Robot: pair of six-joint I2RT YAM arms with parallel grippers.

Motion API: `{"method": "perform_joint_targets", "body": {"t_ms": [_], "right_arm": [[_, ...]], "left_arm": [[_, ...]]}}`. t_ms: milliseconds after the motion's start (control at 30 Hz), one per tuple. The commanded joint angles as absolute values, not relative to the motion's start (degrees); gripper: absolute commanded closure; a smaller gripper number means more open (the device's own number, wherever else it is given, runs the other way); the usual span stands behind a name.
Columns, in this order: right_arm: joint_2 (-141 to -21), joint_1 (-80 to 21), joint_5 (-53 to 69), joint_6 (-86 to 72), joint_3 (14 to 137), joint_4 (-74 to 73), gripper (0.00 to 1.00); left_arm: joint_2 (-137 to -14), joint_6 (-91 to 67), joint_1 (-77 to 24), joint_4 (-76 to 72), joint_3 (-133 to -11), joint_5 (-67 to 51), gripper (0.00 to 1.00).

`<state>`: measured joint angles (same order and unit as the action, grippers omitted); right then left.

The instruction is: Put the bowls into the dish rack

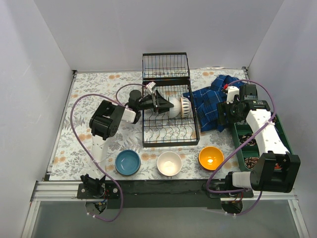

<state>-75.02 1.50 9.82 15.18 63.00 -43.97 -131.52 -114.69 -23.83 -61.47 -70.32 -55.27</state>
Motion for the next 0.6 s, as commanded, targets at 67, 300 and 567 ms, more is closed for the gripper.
{"method": "perform_joint_targets", "body": {"t_ms": [67,300,567], "right_arm": [[-73.65,1.85,12.04,14.42,66.00,-43.86,0.21],[-72.95,1.85,13.27,13.97,66.01,-42.89,0.20],[-69.18,1.85,14.85,14.50,63.03,-42.98,0.20]], "left_arm": [[-119.11,-105.85,-22.50,-46.26,-68.21,-54.58,0.49],[-110.22,-81.16,-21.97,-10.38,-71.62,-49.50,0.28],[-96.09,-54.96,-20.74,20.02,-70.86,-29.29,0.28]]}}
